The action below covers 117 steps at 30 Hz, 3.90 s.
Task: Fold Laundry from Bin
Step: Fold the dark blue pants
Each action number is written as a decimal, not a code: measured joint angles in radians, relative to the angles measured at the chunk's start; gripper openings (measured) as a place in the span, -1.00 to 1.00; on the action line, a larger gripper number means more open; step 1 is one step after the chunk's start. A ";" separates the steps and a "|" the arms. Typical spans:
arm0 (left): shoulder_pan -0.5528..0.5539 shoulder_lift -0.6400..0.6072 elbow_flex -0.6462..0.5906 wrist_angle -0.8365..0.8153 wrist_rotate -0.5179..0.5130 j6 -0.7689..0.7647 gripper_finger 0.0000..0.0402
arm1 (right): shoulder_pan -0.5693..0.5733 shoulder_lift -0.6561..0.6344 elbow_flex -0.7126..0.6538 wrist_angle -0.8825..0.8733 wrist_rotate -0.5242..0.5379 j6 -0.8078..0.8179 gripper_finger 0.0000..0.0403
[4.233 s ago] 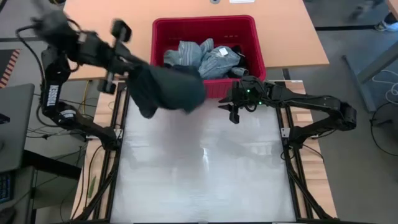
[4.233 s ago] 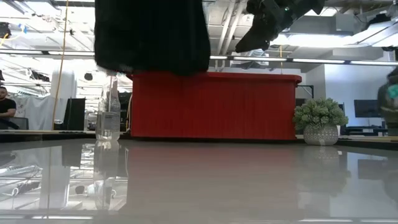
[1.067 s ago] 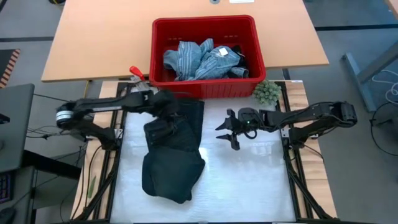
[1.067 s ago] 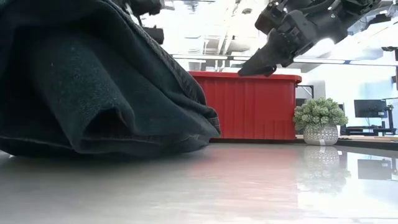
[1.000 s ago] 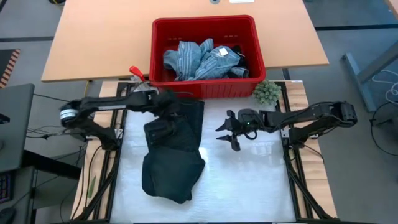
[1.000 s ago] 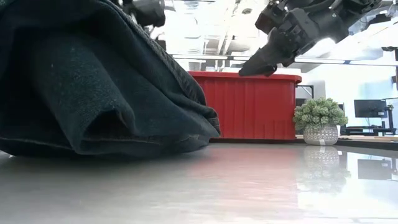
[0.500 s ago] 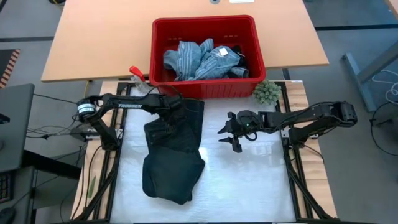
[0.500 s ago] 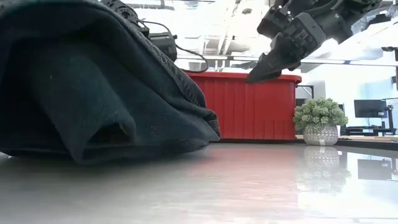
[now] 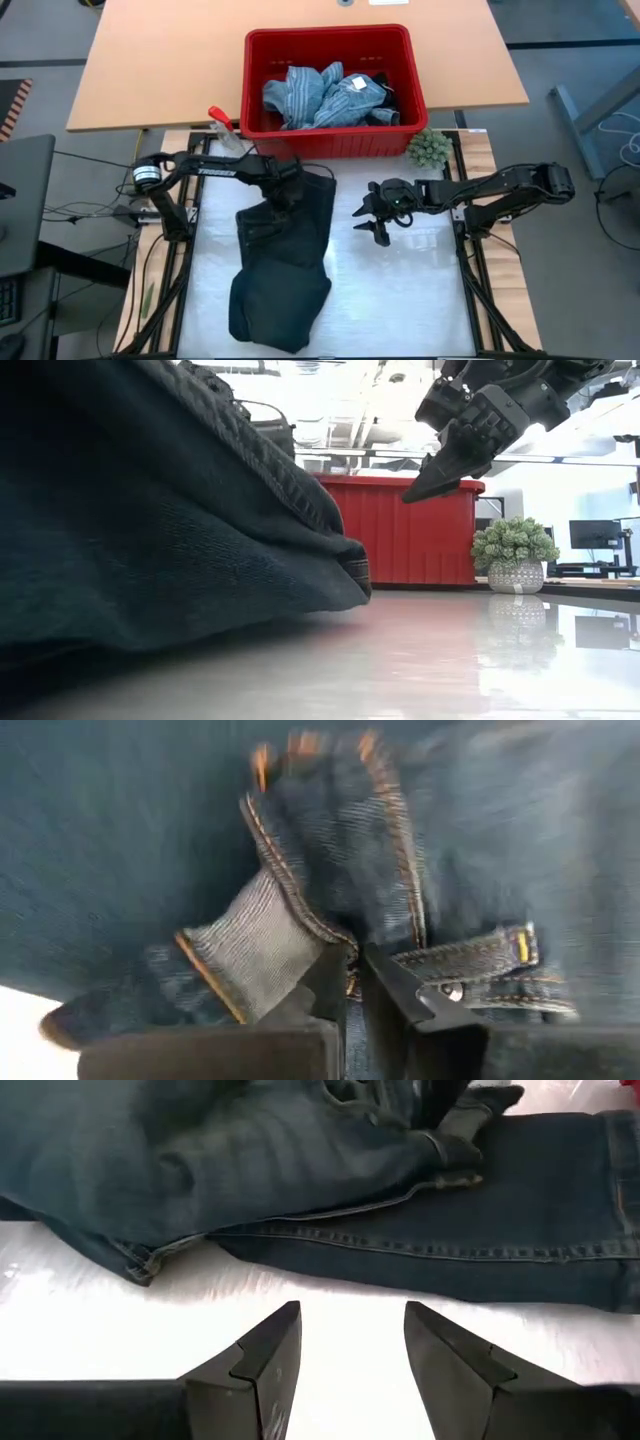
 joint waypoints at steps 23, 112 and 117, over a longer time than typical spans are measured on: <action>-0.083 -0.270 0.099 0.022 -0.081 -0.008 -1.00 | -0.036 0.252 0.000 0.563 0.062 0.342 0.05; -0.099 -0.547 -0.162 0.393 -0.198 -0.212 -0.10 | 0.056 -0.325 0.186 -0.186 0.002 -0.253 -0.79; -0.089 -0.513 -0.322 0.614 -0.190 -0.297 0.04 | 0.087 -0.358 0.186 -0.223 0.005 -0.229 -0.79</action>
